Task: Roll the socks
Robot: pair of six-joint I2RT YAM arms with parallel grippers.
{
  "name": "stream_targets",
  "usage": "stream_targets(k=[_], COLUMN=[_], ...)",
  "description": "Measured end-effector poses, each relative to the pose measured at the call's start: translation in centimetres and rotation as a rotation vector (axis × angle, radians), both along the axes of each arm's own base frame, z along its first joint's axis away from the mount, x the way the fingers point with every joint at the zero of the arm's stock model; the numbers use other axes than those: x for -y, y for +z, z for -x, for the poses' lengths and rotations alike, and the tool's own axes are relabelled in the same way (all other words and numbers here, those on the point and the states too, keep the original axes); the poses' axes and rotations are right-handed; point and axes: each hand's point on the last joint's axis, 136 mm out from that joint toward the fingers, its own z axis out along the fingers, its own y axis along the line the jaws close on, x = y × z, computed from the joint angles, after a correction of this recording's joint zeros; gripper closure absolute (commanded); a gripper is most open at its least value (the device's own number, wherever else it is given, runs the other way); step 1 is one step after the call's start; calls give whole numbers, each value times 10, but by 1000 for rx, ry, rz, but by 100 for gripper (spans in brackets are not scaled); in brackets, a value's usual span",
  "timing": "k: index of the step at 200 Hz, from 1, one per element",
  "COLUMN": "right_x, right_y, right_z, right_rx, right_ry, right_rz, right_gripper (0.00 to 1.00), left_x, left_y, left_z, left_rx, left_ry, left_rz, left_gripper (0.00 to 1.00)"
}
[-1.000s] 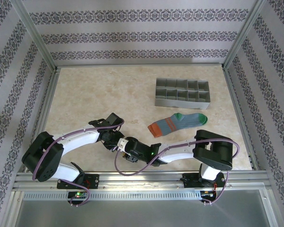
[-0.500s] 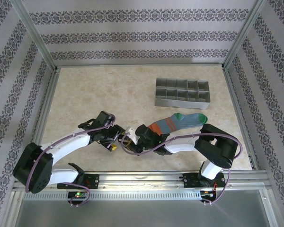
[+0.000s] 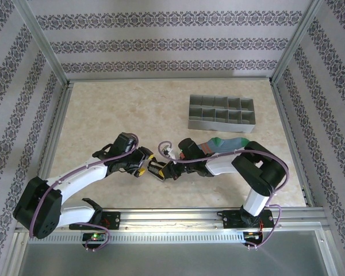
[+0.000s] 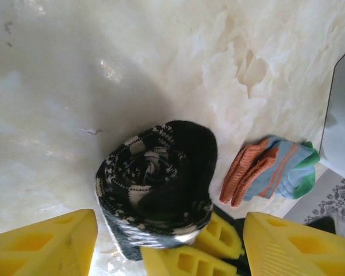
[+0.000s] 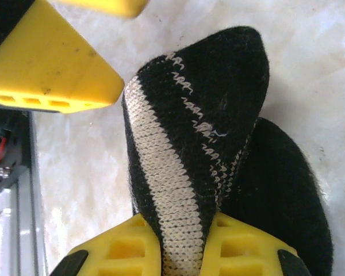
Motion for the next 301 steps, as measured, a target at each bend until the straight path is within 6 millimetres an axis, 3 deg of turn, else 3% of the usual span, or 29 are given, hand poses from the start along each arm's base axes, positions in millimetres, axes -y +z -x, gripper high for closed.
stream_targets(k=[43, 94, 113, 138, 163, 181, 201, 216, 266, 301], right_x=[6, 10, 9, 12, 23, 38, 46, 43, 21, -11], right_y=[-2, -3, -2, -2, 7, 27, 60, 71, 29, 35], right_z=[-7, -11, -12, -11, -8, 3, 10, 11, 24, 16], right_rx=[-167, -266, -283, -271, -122, 73, 320, 471, 712, 814], right_ry=[-13, -38, -43, -58, -108, -146, -170, -157, 25, 61], right_rz=[-55, -64, -57, -18, 68, 115, 114, 145, 404, 447], right_gripper=[100, 98, 88, 68, 54, 41, 36, 33, 30, 30], left_x=[17, 32, 36, 40, 44, 41, 37, 33, 25, 25], left_y=[-9, -35, -40, -43, -40, -39, -39, -38, -38, -38], left_z=[8, 4, -1, -6, -4, -3, 2, 6, 13, 12], left_rx=[1, -27, -33, -60, -75, -75, -89, -103, -142, -161], left_ry=[-62, -98, -108, -124, -154, -154, -151, -151, -151, -153], left_rz=[10, -11, -24, -46, -59, -68, -85, -98, -117, -101], left_gripper=[41, 43, 55, 77, 88, 89, 89, 89, 87, 87])
